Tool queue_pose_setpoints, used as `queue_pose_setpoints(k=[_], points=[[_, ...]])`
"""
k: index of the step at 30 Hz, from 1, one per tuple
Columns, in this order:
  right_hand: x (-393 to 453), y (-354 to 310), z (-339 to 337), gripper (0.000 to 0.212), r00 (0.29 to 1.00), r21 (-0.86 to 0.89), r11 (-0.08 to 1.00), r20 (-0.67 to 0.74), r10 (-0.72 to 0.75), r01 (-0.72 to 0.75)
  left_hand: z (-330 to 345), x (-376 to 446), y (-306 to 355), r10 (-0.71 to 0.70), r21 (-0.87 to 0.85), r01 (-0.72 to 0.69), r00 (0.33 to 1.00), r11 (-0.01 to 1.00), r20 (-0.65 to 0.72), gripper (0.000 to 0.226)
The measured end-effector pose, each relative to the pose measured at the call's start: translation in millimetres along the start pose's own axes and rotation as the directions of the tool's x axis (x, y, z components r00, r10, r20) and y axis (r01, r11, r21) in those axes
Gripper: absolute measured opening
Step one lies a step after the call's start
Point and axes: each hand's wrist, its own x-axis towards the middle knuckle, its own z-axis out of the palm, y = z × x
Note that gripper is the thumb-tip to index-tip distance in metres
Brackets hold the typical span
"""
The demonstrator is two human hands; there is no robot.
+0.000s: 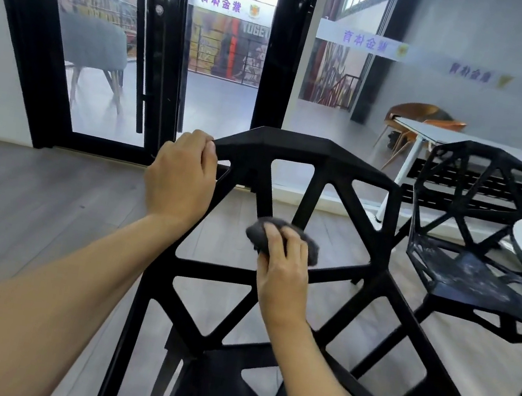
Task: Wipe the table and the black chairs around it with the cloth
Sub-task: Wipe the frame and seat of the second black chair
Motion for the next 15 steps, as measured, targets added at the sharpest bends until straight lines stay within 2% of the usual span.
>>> queue_pose_setpoints(k=[3,5,7,9,11,12,15], points=[[-48,22,-7,0.053,0.993,-0.033,0.999,0.118,-0.006,0.010,0,0,2,-0.015,-0.001,0.015,1.000,1.000,0.000,0.024],[-47,28,-18,0.050,0.990,-0.004,1.000,0.138,-0.003,0.003,-1,-1,3,-0.018,-0.001,0.018,1.000,1.000,-0.001,0.024],[-12,20,-39,0.046,0.998,0.116,0.992,0.040,0.049,-0.053,-2,-2,3,-0.024,-0.007,0.024,1.000,1.000,-0.006,0.023],[51,11,-65,0.042,0.981,0.222,0.973,-0.166,0.103,-0.065,-2,-2,2,-0.021,-0.006,0.021,1.000,1.000,-0.014,0.023],[115,9,-82,0.040,0.949,0.185,0.982,-0.300,0.101,-0.046,-1,-1,3,-0.021,-0.002,0.021,1.000,1.000,-0.015,0.022],[138,11,-81,0.041,0.951,0.145,0.989,-0.299,0.082,-0.039,-1,-1,3,-0.022,-0.002,0.022,1.000,1.000,-0.012,0.022],[156,22,-52,0.050,0.987,0.045,0.999,-0.156,0.025,-0.018,-1,0,2,-0.029,-0.004,0.029,1.000,1.000,-0.007,0.022]])
